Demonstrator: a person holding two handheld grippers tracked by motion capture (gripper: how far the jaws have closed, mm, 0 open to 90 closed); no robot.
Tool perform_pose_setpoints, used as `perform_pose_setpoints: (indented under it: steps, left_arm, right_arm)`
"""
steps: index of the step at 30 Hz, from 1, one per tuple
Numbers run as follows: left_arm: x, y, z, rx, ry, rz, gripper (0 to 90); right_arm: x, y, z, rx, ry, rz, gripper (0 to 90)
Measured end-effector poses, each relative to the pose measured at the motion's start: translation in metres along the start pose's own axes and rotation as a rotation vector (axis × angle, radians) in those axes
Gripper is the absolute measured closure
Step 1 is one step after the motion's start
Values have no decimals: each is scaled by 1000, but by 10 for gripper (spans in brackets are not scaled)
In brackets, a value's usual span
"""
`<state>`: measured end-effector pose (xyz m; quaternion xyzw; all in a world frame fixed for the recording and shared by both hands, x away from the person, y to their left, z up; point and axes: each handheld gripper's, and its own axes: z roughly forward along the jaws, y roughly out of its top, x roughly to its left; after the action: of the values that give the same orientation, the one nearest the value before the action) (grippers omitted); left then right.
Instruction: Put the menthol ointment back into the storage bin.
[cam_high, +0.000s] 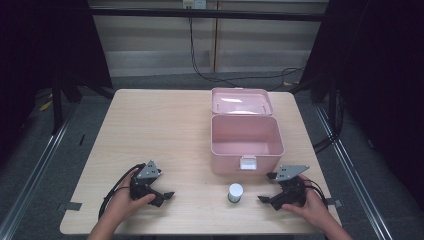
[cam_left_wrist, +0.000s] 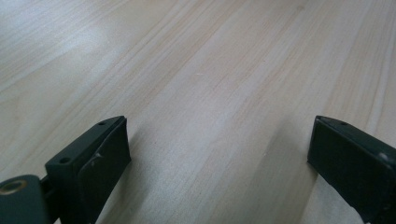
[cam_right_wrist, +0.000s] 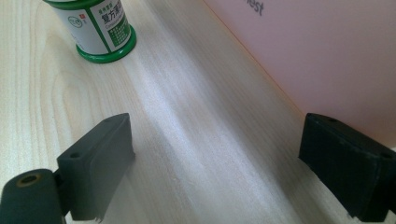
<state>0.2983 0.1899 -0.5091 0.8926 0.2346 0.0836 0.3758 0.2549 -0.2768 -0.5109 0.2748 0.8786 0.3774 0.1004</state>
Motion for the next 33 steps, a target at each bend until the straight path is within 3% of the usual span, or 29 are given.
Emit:
perform_pose_setpoints:
  steps: [2,4,9,16,21,26,33]
  left_arm:
    - [0,0,0,0,0,0,51]
    - [0,0,0,0,0,0,51]
    - [0,0,0,-1,-2,-2,51]
    - [0,0,0,-4,-3,-6,51]
    - [0,0,0,-4,-2,-5,51]
    - [0,0,0,-4,-2,-6,51]
    - [0,0,0,-4,-2,-5,51]
  right_arm:
    - [0,0,0,2,-1,5,92]
    - [1,5,0,40,0,1,93]
    - [8,16,0,141,33,-35,105]
    - [22,37,1,319,101,-101,200]
    - [29,62,2,422,137,-136,237]
    - [35,84,6,481,150,-147,241]
    - [42,96,15,541,172,-176,259]
